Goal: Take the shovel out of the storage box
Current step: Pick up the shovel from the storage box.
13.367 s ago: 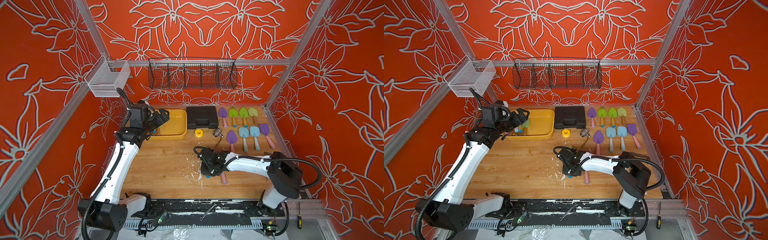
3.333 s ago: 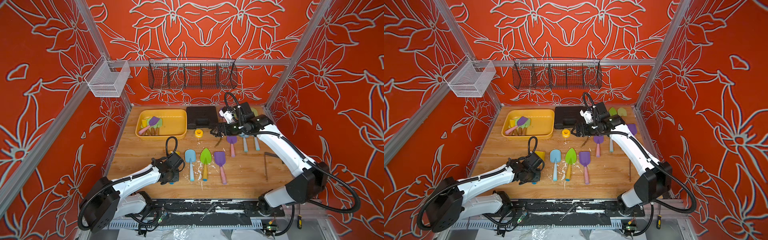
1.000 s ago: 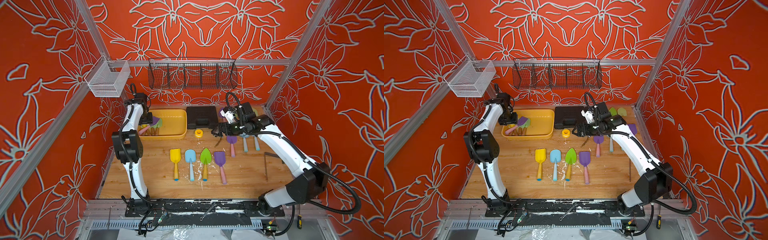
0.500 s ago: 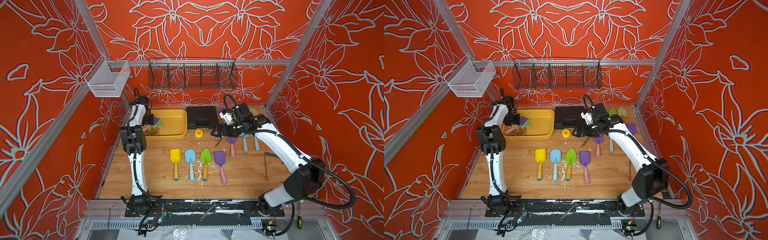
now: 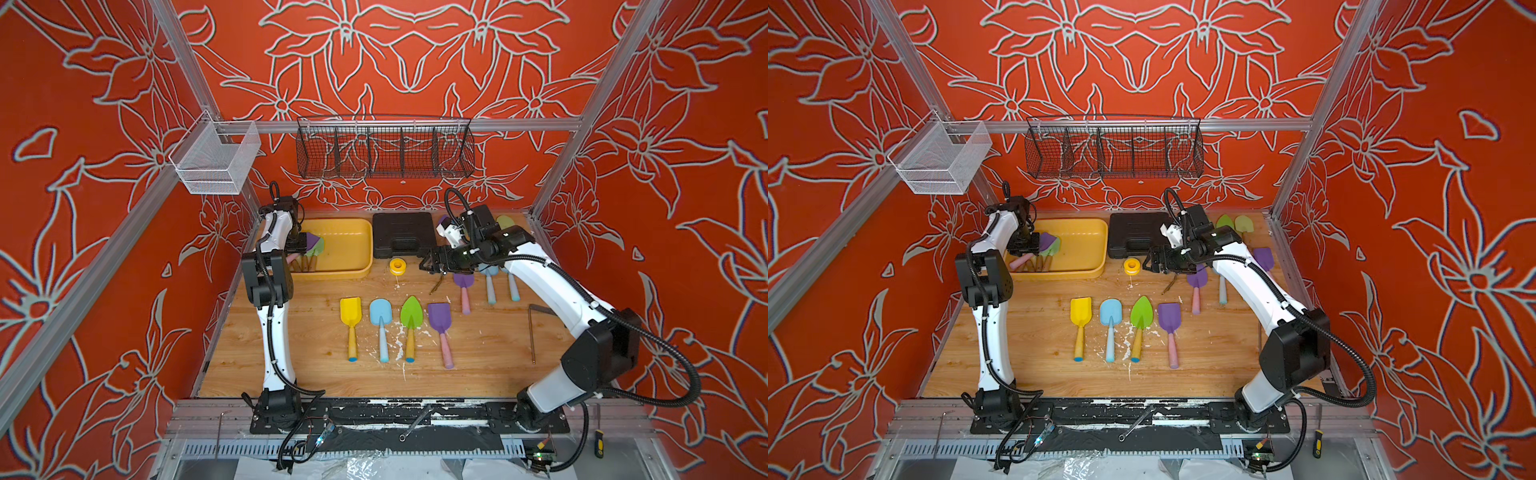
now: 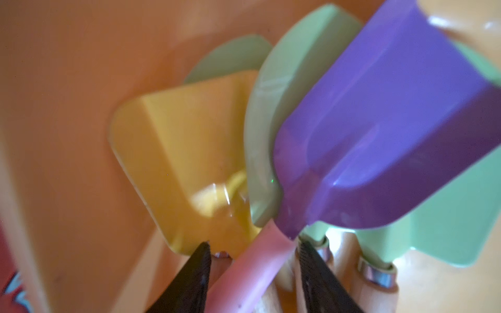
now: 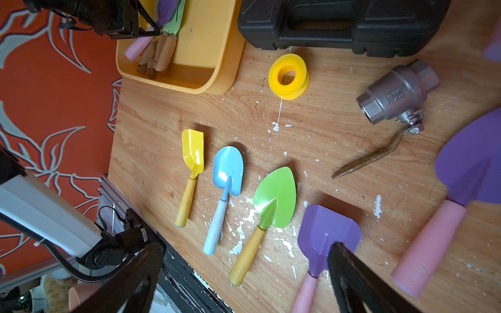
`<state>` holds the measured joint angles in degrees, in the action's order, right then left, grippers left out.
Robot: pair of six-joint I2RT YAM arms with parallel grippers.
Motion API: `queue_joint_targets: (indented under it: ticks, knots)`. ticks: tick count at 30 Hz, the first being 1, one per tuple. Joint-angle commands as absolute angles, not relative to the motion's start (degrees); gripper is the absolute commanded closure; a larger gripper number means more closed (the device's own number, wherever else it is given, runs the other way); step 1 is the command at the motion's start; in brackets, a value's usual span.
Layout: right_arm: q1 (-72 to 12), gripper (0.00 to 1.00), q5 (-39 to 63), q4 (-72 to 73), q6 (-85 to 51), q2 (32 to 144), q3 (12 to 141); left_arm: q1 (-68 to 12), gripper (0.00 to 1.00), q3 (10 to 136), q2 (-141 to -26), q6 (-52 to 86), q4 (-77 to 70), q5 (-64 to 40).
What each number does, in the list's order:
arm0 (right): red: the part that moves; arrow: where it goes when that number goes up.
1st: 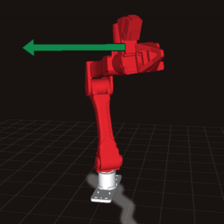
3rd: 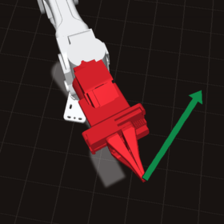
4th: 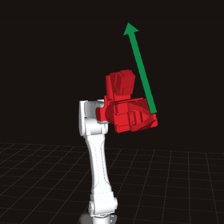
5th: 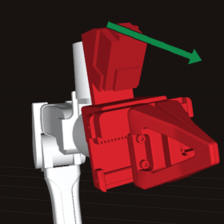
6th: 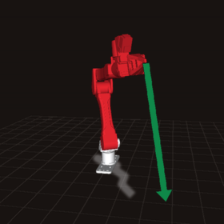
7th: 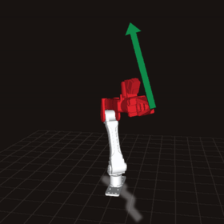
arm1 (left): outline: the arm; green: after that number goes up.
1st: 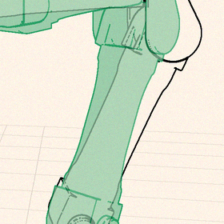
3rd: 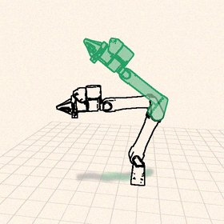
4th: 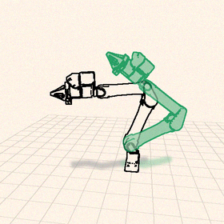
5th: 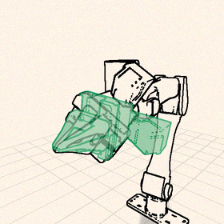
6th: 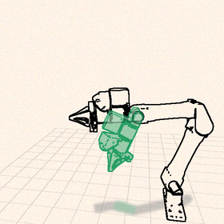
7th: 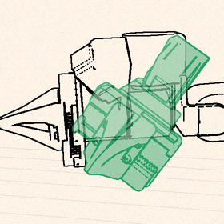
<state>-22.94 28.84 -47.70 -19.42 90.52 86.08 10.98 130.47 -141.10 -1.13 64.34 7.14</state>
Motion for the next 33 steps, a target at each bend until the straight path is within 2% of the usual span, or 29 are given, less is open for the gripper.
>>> queue_joint_targets:
  ticks: [1, 7, 17, 24, 29, 33]
  knots:
    - [-22.8, 0.03, 29.1, -48.1, -19.9, 91.4, 88.2, 11.7, 0.56, 129.6, -141.8, -1.1, 69.8, 5.3]
    - [-22.8, 0.03, 29.5, -47.3, -20.6, 91.6, 88.3, 11.7, 0.74, 125.7, -138.4, 0.9, 69.2, 4.9]
    - [-22.8, 0.03, 29.7, -46.9, -20.9, 91.0, 87.6, 10.8, 0.86, 124.4, -132.6, 2.0, 69.3, 4.0]
    - [-22.7, 0.03, 29.6, -46.4, -20.6, 90.1, 86.9, 9.2, 0.99, 119.9, -125.3, 2.1, 69.5, 4.1]
    - [-22.8, 0.03, 29.3, -46.4, -19.7, 89.3, 86.6, 6.8, 1.0, 112.2, -117.4, 3.5, 68.3, 4.2]
    - [-22.7, 0.03, 28.1, -46.8, -18.4, 88.1, 86.4, 2.6, 1.0, 100.3, -106.4, 7.0, 66.1, 3.7]
